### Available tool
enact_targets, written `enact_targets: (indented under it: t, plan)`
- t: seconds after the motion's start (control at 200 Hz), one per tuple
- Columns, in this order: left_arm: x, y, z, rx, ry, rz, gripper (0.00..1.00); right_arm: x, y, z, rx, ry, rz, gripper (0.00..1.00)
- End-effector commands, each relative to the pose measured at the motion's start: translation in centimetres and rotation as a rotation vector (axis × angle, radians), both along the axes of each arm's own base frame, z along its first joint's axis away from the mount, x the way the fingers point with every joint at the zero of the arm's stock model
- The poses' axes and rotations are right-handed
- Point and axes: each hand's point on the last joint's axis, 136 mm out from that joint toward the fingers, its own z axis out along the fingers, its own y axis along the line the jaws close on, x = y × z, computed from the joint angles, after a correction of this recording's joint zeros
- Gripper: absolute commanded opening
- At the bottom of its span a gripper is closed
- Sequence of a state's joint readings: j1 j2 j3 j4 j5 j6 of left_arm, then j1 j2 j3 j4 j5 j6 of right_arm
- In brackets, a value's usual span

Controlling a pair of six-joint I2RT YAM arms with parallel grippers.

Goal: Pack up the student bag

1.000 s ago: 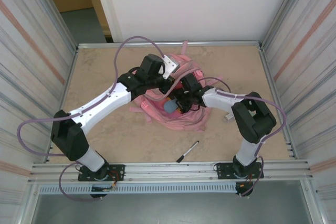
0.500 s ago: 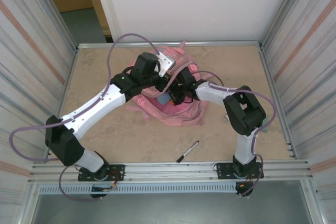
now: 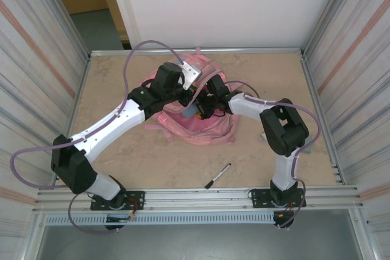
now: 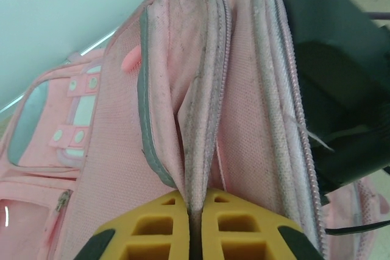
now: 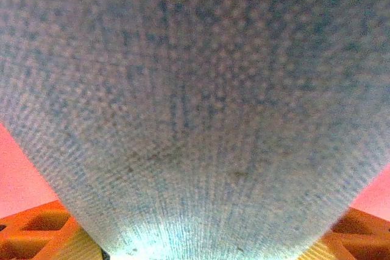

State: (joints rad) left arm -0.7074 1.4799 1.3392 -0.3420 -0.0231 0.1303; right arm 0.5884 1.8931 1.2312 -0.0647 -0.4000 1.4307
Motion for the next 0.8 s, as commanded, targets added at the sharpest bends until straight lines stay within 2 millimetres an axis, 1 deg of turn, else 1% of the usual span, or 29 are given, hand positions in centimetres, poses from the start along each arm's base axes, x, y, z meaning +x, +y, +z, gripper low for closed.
enact_targets:
  t: [0.0, 0.09, 0.155, 0.22, 0.281, 0.331, 0.386, 0.451, 0.496, 0.566, 0.611, 0.666, 0.747, 0.792]
  plan:
    - [-0.6, -1.2, 6.6, -0.134, -0.172, -0.075, 0.0, 0.6, 0.3, 5.4, 0.074, -0.119, 0.024, 0.55]
    - [-0.5, -1.2, 6.4, -0.133, -0.174, -0.072, 0.0, 0.6, 0.6, 6.0, 0.086, -0.131, 0.033, 0.55]
    - [-0.7, -1.4, 6.6, -0.148, -0.17, -0.081, 0.0, 1.3, 0.8, 6.2, 0.082, -0.156, 0.024, 0.56]
    - [-0.8, -1.5, 6.8, -0.164, -0.171, -0.089, 0.0, 2.2, 0.9, 5.9, 0.061, -0.178, 0.018, 0.56]
    - [-1.0, -1.6, 7.1, -0.177, -0.182, -0.095, 0.0, 2.9, 1.3, 5.1, 0.045, -0.182, 0.014, 0.56]
    - [-1.0, -1.6, 7.2, -0.179, -0.189, -0.101, 0.0, 3.4, 2.0, 5.0, 0.044, -0.208, 0.025, 0.56]
    - [-1.1, -1.5, 7.3, -0.181, -0.193, -0.104, 0.0, 3.8, 2.7, 4.4, 0.042, -0.206, 0.027, 0.56]
    - [-1.2, -1.6, 7.5, -0.185, -0.201, -0.115, 0.0, 4.3, 4.0, 4.7, 0.078, -0.236, 0.038, 0.56]
    - [-1.2, -1.6, 7.7, -0.185, -0.208, -0.118, 0.0, 4.5, 4.4, 4.3, 0.076, -0.254, 0.037, 0.57]
    - [-1.1, -1.5, 7.9, -0.182, -0.212, -0.117, 0.0, 4.7, 4.8, 3.4, 0.072, -0.263, 0.043, 0.63]
    - [-0.9, -1.2, 7.8, -0.178, -0.216, -0.108, 0.0, 4.7, 4.7, 2.7, 0.056, -0.267, 0.045, 0.68]
    - [-0.6, -1.0, 7.6, -0.172, -0.219, -0.1, 0.0, 4.6, 4.1, 2.1, 0.027, -0.28, 0.045, 0.71]
    - [-0.1, -0.5, 7.0, -0.166, -0.213, -0.082, 0.0, 4.4, 3.4, 1.9, 0.017, -0.314, 0.051, 0.74]
    - [0.0, -0.2, 6.8, -0.167, -0.209, -0.073, 0.0, 4.3, 3.2, 2.2, 0.03, -0.324, 0.056, 0.75]
